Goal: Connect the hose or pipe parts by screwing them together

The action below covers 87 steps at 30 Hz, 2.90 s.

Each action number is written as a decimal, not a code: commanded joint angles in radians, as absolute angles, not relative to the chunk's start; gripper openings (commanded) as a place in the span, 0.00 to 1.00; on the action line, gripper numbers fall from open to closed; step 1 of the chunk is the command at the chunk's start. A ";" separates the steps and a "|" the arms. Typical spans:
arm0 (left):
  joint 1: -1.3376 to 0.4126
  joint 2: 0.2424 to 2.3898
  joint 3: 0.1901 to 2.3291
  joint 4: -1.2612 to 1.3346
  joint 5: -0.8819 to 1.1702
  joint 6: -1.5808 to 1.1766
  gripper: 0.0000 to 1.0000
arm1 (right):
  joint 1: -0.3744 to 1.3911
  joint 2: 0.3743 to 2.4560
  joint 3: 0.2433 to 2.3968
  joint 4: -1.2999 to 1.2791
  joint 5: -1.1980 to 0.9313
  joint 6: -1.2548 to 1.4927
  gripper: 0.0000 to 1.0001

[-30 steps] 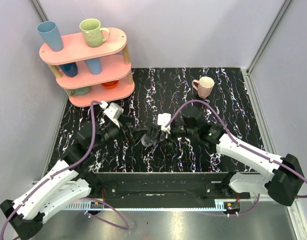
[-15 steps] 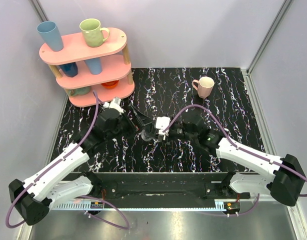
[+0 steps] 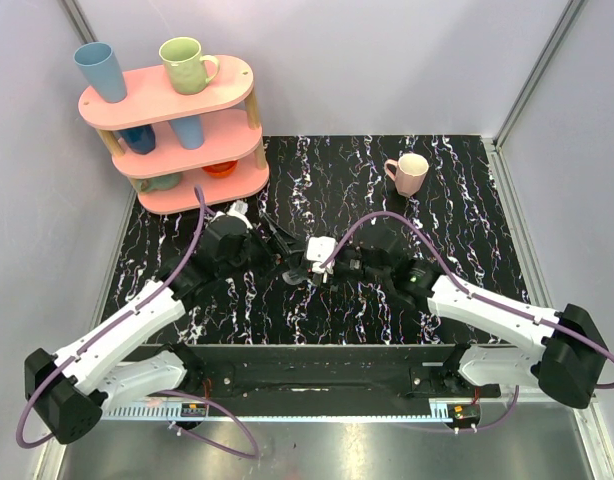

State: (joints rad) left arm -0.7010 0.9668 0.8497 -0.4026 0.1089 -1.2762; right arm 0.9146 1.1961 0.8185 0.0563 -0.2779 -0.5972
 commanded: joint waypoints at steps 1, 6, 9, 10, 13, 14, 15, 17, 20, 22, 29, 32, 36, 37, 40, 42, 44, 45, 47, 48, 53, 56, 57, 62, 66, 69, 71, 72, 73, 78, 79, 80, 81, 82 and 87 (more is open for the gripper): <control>-0.706 0.988 0.841 -0.364 0.163 -1.246 0.75 | 0.925 1.200 0.853 0.104 -0.281 -0.600 0.00; -0.709 0.999 0.847 -0.336 0.173 -1.154 0.52 | 0.925 1.198 0.867 0.080 -0.317 -0.580 0.00; -0.709 0.988 0.838 -0.235 0.204 -0.985 0.35 | 0.923 1.195 0.882 0.061 -0.379 -0.560 0.00; -0.709 0.964 0.812 -0.192 0.224 -0.836 0.25 | 0.917 1.195 0.897 0.051 -0.400 -0.557 0.00; -0.709 0.907 0.691 0.064 0.394 -0.528 0.23 | 0.902 1.215 0.948 -0.018 -0.501 -0.525 0.00; -0.709 0.869 0.660 0.172 0.432 -0.453 0.20 | 0.894 1.224 0.959 -0.040 -0.530 -0.517 0.00; -0.709 0.853 0.631 0.210 0.495 -0.384 0.18 | 0.887 1.227 0.969 -0.076 -0.608 -0.514 0.00; -0.709 0.830 0.594 0.223 0.556 -0.157 0.14 | 0.862 1.230 0.986 -0.100 -0.696 -0.500 0.00; -0.709 0.842 0.617 0.110 0.679 0.154 0.14 | 0.838 1.233 0.988 -0.124 -0.848 -0.491 0.00; -0.709 0.880 0.676 0.011 0.739 0.365 0.27 | 0.833 1.241 1.002 -0.166 -0.929 -0.502 0.00; -0.704 0.850 0.756 -0.077 0.635 0.460 0.99 | 0.831 1.229 0.979 -0.187 -0.799 -0.508 0.00; -0.704 0.763 0.695 0.027 0.518 0.372 0.99 | 0.833 1.213 0.968 -0.175 -0.734 -0.512 0.00; -0.704 0.658 0.637 0.095 0.308 0.090 0.99 | 0.831 1.210 0.962 -0.144 -0.612 -0.509 0.00; -0.704 0.646 0.644 0.083 0.272 0.046 0.99 | 0.833 1.212 0.959 -0.140 -0.595 -0.520 0.00; -0.704 0.634 0.682 0.002 0.126 -0.151 0.99 | 0.833 1.212 0.936 -0.080 -0.523 -0.528 0.00; -0.704 0.667 0.734 -0.090 0.068 -0.260 0.99 | 0.834 1.210 0.910 -0.009 -0.453 -0.523 0.00; -0.703 0.690 0.758 -0.176 0.003 -0.404 0.99 | 0.834 1.198 0.894 0.046 -0.401 -0.517 0.00; -0.703 0.707 0.770 -0.201 -0.056 -0.570 0.98 | 0.836 1.195 0.873 0.089 -0.382 -0.520 0.00; -0.701 0.716 0.784 -0.286 -0.095 -0.758 0.96 | 0.842 1.174 0.845 0.155 -0.345 -0.540 0.00; -0.701 0.719 0.804 -0.313 -0.107 -0.898 0.95 | 0.844 1.169 0.815 0.175 -0.338 -0.552 0.00; -0.701 0.729 0.801 -0.316 -0.046 -1.173 0.95 | 0.857 1.144 0.753 0.267 -0.295 -0.612 0.00; -0.701 0.775 0.810 -0.298 -0.006 -1.244 0.97 | 0.874 1.146 0.742 0.278 -0.279 -0.635 0.00; -0.701 0.785 0.813 -0.288 0.038 -1.241 0.99 | 0.879 1.147 0.739 0.278 -0.275 -0.641 0.00; -0.701 0.848 0.784 -0.247 0.083 -1.295 0.99 | 0.905 1.151 0.727 0.296 -0.227 -0.667 0.00; -0.704 0.877 0.765 -0.256 0.113 -1.344 0.97 | 0.913 1.150 0.726 0.290 -0.218 -0.684 0.00; -0.703 0.893 0.767 -0.264 0.115 -1.345 0.97 | 0.926 1.158 0.732 0.264 -0.203 -0.706 0.00; -0.703 0.899 0.765 -0.262 0.118 -1.342 0.96 | 0.934 1.161 0.729 0.262 -0.187 -0.716 0.00; -0.703 0.903 0.762 -0.261 0.124 -1.344 0.94 | 0.939 1.164 0.727 0.262 -0.183 -0.722 0.00; -0.703 0.910 0.762 -0.268 0.129 -1.344 0.94 | 0.942 1.166 0.727 0.261 -0.180 -0.724 0.00; -0.703 0.934 0.759 -0.275 0.140 -1.330 0.85 | 0.953 1.170 0.730 0.259 -0.178 -0.733 0.00; -0.704 0.934 0.758 -0.258 0.137 -1.313 0.77 | 0.954 1.172 0.730 0.259 -0.179 -0.732 0.00; -0.707 0.930 0.755 -0.244 0.133 -1.295 0.72 | 0.953 1.170 0.732 0.259 -0.189 -0.729 0.00; -0.707 0.925 0.741 -0.226 0.132 -1.248 0.66 | 0.954 1.169 0.733 0.256 -0.195 -0.720 0.00; -0.709 0.916 0.730 -0.169 0.132 -1.214 0.57 | 0.954 1.167 0.736 0.252 -0.204 -0.715 0.00; -0.709 0.847 0.628 0.041 0.205 -0.893 0.19 | 0.953 1.161 0.791 0.172 -0.288 -0.637 0.00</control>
State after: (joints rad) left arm -0.7055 0.9039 0.6868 -0.1841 0.1276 -1.1687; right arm 0.9428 1.1755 0.7238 0.1783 -0.2131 -0.6968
